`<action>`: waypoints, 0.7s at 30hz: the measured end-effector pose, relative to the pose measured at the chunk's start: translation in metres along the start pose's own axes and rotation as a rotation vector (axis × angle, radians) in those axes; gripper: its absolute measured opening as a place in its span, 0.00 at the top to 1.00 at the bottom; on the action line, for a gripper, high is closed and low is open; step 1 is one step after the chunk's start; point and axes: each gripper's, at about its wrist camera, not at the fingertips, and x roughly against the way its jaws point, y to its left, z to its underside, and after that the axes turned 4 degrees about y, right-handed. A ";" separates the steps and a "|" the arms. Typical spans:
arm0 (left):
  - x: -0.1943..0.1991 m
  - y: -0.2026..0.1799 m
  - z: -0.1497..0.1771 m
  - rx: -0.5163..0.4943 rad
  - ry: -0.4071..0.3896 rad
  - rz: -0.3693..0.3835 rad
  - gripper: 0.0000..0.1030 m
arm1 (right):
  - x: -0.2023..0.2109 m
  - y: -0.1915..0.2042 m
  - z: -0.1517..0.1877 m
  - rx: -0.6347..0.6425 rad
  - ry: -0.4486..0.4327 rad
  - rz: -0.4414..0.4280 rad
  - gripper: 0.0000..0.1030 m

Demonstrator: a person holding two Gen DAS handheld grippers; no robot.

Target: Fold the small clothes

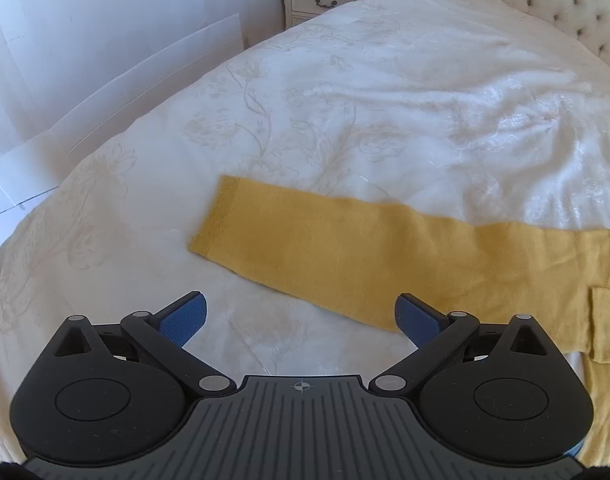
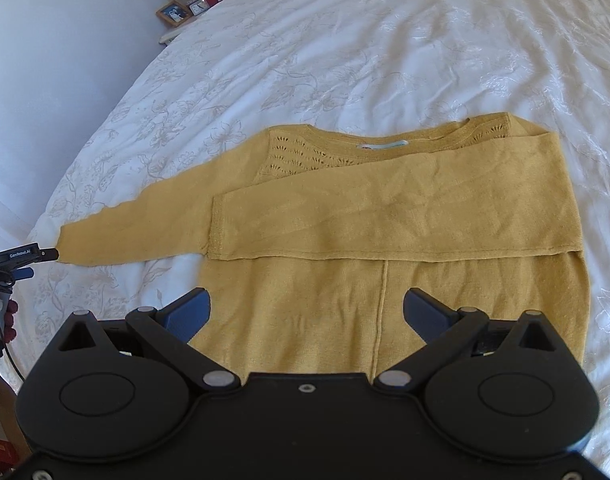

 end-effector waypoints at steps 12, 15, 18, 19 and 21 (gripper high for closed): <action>-0.065 0.034 -0.046 -0.019 0.076 0.001 0.01 | -0.029 0.029 -0.015 -0.019 0.045 0.015 0.01; -0.080 0.038 -0.047 -0.029 0.104 0.005 0.01 | -0.036 0.036 -0.020 -0.008 0.056 0.013 0.01; -0.090 0.040 -0.047 -0.043 0.115 0.027 0.01 | -0.041 0.041 -0.026 -0.001 0.061 0.013 0.01; -0.091 0.040 -0.046 -0.048 0.114 0.037 0.01 | -0.044 0.043 -0.028 -0.001 0.063 0.016 0.01; -0.093 0.039 -0.045 -0.057 0.110 0.062 0.01 | -0.047 0.044 -0.030 0.000 0.069 0.020 0.01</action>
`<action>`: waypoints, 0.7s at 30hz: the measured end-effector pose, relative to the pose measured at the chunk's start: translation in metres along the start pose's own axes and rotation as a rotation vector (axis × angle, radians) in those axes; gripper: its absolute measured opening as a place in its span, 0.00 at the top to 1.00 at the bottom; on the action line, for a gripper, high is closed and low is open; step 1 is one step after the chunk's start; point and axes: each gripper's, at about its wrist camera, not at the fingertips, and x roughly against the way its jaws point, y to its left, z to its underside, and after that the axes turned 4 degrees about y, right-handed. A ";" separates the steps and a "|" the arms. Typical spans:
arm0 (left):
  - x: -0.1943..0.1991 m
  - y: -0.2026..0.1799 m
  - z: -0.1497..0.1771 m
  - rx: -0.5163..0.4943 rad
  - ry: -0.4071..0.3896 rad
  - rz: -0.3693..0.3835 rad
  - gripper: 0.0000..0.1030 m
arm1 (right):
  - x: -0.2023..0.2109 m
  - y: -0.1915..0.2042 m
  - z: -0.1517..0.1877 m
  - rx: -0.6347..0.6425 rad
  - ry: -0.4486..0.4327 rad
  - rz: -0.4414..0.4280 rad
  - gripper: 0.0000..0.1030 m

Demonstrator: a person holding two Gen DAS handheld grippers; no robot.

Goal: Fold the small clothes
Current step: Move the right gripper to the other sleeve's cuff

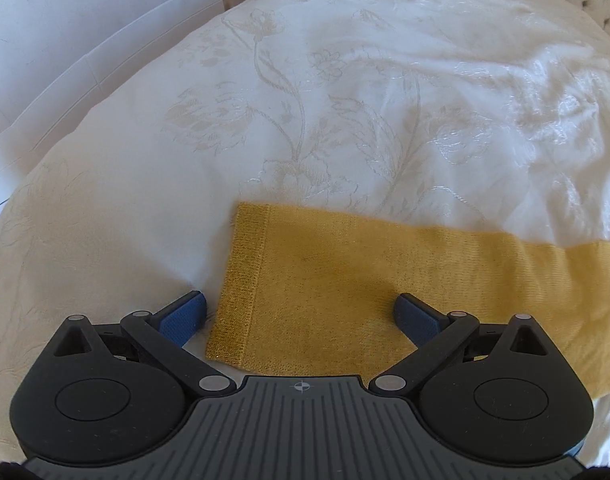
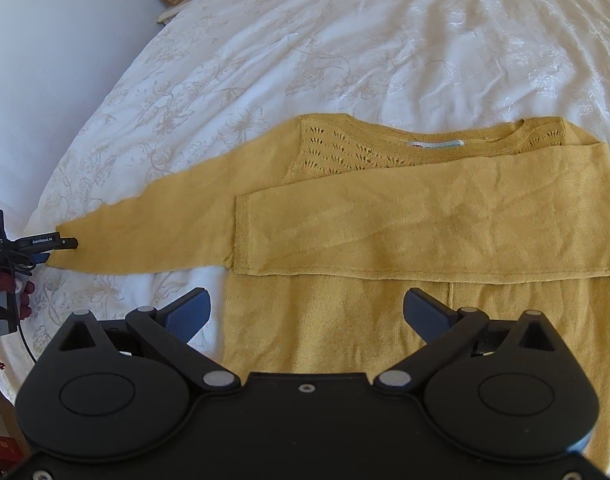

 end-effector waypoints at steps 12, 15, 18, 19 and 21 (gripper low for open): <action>0.017 0.008 -0.006 0.097 -0.007 0.133 0.84 | -0.011 0.009 0.003 0.021 0.042 -0.008 0.01; 0.033 -0.003 -0.007 0.096 -0.032 0.176 0.84 | -0.012 0.008 0.004 0.018 0.045 -0.017 0.01; 0.055 -0.017 -0.007 0.099 -0.065 0.239 0.84 | -0.011 0.004 0.007 0.018 0.044 -0.024 0.01; 0.062 -0.023 -0.007 0.097 -0.075 0.260 0.84 | -0.011 0.003 0.008 0.017 0.044 -0.027 0.01; 0.076 -0.039 -0.008 0.091 -0.099 0.306 0.84 | -0.009 -0.001 0.010 0.014 0.042 -0.033 0.01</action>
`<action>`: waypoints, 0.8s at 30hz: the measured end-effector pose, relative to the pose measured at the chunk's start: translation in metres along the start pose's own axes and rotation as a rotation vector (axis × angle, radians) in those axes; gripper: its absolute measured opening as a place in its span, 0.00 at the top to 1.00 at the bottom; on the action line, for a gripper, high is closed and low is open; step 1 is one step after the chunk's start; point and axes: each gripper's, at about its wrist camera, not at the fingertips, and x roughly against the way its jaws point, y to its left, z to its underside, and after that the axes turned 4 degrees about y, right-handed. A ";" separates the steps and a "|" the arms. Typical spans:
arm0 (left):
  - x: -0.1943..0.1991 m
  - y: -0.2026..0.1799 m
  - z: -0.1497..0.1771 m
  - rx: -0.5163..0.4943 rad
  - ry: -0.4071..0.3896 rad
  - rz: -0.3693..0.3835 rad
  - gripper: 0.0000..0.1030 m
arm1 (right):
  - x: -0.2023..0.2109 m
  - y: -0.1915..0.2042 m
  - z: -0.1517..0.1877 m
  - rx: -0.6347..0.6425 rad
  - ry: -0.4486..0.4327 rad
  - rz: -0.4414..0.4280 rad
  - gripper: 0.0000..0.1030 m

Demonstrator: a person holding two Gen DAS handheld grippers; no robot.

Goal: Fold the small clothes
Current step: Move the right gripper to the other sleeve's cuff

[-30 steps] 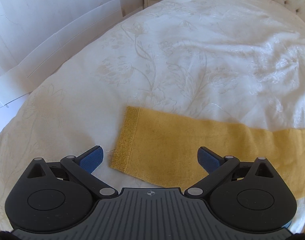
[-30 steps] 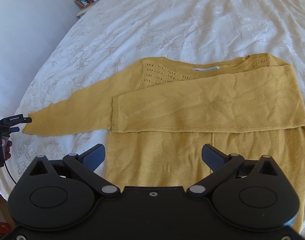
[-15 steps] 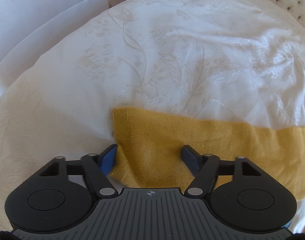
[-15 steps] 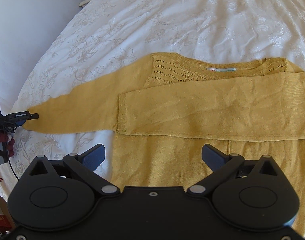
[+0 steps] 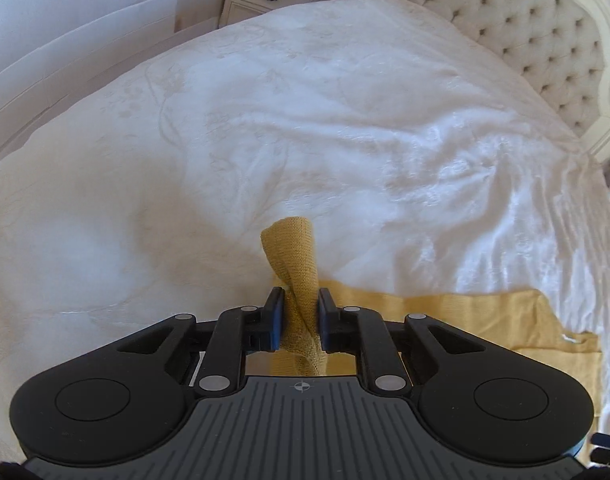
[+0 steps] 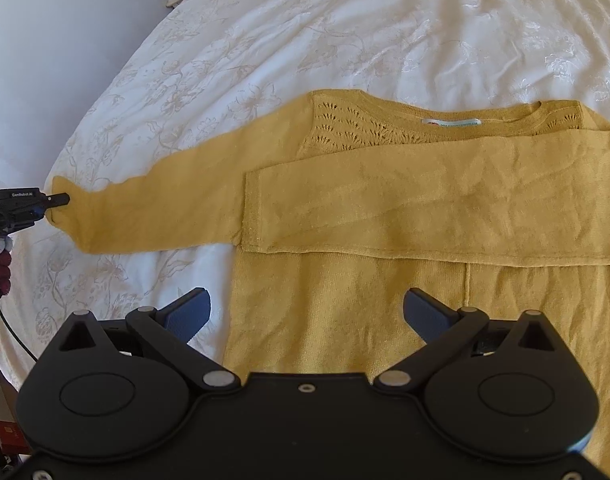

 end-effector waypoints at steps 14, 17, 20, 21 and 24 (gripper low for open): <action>0.025 -0.189 0.011 -0.179 -0.087 0.204 0.85 | 0.038 -0.066 0.029 -0.054 -0.051 -0.072 0.01; 0.020 -0.219 0.027 -0.223 -0.083 0.178 0.84 | 0.049 -0.084 0.034 -0.062 -0.069 -0.089 0.01; 0.010 -0.233 0.049 -0.234 -0.066 0.135 0.74 | 0.055 -0.094 0.034 -0.058 -0.085 -0.103 0.01; 0.008 -0.233 0.056 -0.229 -0.064 0.105 0.63 | 0.056 -0.095 0.033 -0.059 -0.090 -0.111 0.01; -0.003 -0.229 0.079 -0.217 -0.046 0.028 0.60 | 0.056 -0.092 0.028 -0.054 -0.102 -0.143 0.01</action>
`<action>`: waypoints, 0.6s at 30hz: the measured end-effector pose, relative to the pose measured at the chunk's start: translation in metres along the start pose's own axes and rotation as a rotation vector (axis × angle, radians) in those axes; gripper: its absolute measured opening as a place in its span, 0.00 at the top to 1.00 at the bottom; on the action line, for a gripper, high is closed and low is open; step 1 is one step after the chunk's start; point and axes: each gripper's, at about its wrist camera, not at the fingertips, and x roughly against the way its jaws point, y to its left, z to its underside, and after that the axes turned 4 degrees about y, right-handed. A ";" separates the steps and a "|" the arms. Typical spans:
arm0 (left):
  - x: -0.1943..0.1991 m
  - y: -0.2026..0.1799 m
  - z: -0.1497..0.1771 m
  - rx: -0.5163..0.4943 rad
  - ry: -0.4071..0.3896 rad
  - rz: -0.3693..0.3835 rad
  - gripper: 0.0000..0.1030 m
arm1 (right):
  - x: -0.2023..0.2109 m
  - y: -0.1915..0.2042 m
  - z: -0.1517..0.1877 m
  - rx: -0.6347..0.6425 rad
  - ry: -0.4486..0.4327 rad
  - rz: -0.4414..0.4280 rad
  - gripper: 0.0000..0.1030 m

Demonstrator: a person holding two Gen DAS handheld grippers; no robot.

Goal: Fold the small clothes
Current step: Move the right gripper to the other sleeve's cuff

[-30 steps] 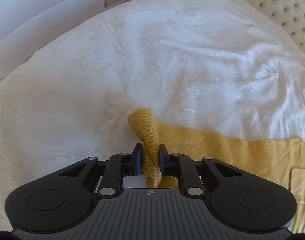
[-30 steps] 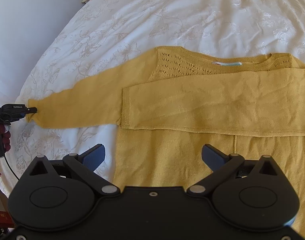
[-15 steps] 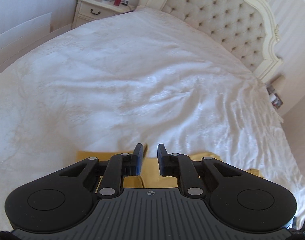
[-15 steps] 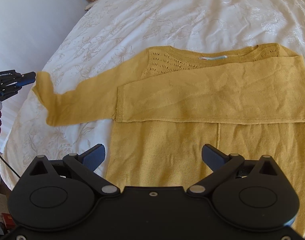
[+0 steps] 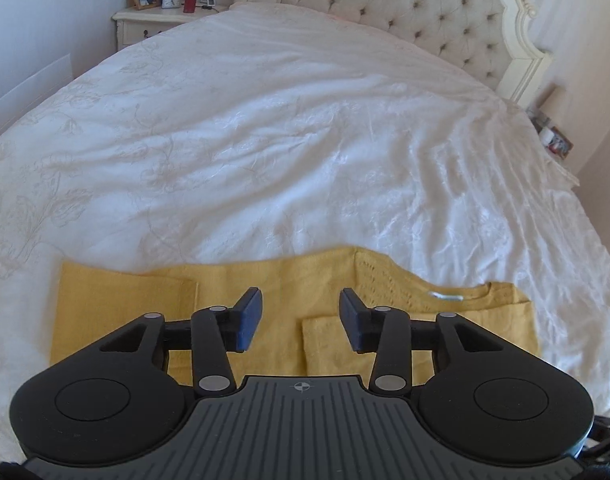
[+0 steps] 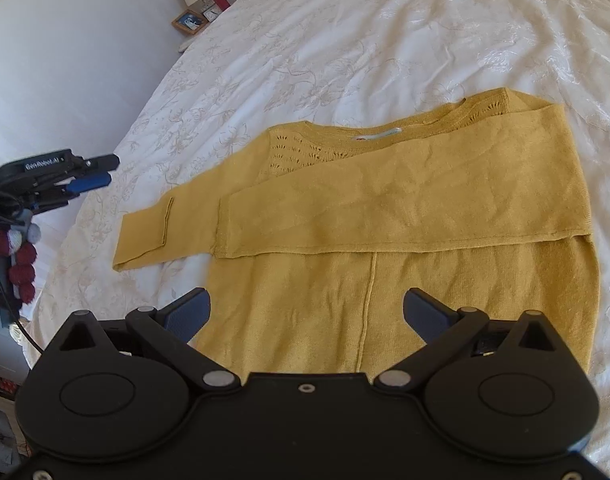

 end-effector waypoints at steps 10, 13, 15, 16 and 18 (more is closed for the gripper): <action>-0.021 0.052 0.055 0.083 0.112 -0.114 0.59 | -0.049 0.058 -0.034 0.067 0.024 -0.140 0.01; -0.022 0.072 0.059 0.110 0.119 -0.128 0.58 | -0.077 0.084 -0.048 0.093 0.065 -0.172 0.01; -0.022 0.086 0.061 0.127 0.123 -0.139 0.58 | -0.097 0.104 -0.055 0.130 0.075 -0.181 0.01; -0.022 0.091 0.061 0.133 0.125 -0.144 0.58 | -0.105 0.114 -0.059 0.147 0.080 -0.186 0.01; -0.022 0.103 0.062 0.148 0.129 -0.160 0.58 | -0.122 0.131 -0.066 0.168 0.085 -0.192 0.01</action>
